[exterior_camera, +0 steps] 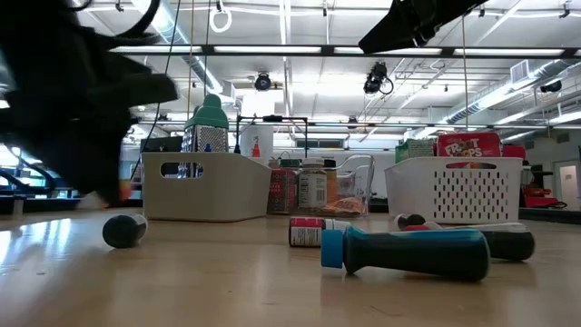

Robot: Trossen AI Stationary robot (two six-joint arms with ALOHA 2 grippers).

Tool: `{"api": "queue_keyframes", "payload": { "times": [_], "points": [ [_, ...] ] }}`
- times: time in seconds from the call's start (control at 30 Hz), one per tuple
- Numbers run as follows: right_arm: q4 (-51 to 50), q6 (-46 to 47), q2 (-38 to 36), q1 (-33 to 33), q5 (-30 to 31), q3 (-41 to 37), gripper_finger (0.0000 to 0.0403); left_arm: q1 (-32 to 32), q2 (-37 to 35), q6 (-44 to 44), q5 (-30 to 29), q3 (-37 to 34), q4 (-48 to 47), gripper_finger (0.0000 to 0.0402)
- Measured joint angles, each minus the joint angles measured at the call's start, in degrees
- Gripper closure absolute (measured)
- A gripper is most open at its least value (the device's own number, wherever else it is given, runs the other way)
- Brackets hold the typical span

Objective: Pick & Place Kitchen Items
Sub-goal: Put the small orange food coloring bottle into the gray bin

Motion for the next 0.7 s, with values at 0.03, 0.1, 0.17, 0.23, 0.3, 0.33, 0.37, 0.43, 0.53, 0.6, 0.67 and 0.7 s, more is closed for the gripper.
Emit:
{"api": "queue_keyframes", "payload": {
  "times": [0.03, 0.1, 0.17, 0.23, 0.3, 0.33, 0.37, 0.43, 0.53, 0.6, 0.67, 0.7],
  "points": [
    [0.00, -0.02, 0.00, -0.01, 0.00, 0.00, 0.0225, 0.48, -0.46, 0.94, -1.81, 0.01, 0.14, 0.0322],
    [0.26, -0.53, 0.00, -0.02, 0.02, 0.00, 0.0225, 1.52, -1.52, 3.61, -5.52, 0.19, -0.32, 0.0322],
    [0.46, -1.70, 0.00, 0.00, 0.00, 0.00, 0.0225, 2.49, -3.16, 7.41, -8.69, 0.71, -2.46, 0.0326],
    [0.76, -2.03, 0.00, -0.02, -0.04, 0.00, 0.0225, 3.63, -5.56, 10.71, -12.20, 1.59, -4.51, 0.0326],
    [0.79, -2.02, 0.00, -0.01, -0.02, 0.00, 0.0225, 5.08, -8.48, 13.80, -15.56, 2.49, -6.54, 0.0326],
    [0.83, -2.01, 0.00, -0.01, 0.00, 0.00, 0.0225, 6.19, -10.07, 15.66, -16.84, 2.91, -7.37, 0.0326],
    [1.00, -1.93, 0.00, -0.01, 0.00, 0.00, 0.0225, 7.53, -11.51, 17.66, -17.84, 3.05, -7.85, 0.0326],
    [1.22, -1.41, 0.00, -0.07, 0.00, 0.00, 0.0225, 10.67, -13.98, 22.32, -17.94, 2.92, -7.44, 0.0325],
    [1.75, -1.41, 0.00, -0.35, -0.07, 0.00, 0.0225, 16.32, -14.90, 31.39, -16.73, 2.79, -6.53, 0.0324],
    [1.99, -1.35, 0.00, -0.64, -0.11, 0.00, 0.0225, 20.40, -14.21, 38.77, -14.11, 2.73, -5.19, 0.0326],
    [1.79, -1.24, 0.00, -0.90, -0.11, 0.00, 0.0225, 24.35, -12.88, 44.79, -11.33, 2.27, -2.34, 0.0326],
    [1.72, -1.13, 0.00, -1.02, -0.11, 0.00, 0.0225, 26.11, -12.15, 46.78, -10.06, 2.08, -1.94, 0.0325]
  ]
}}
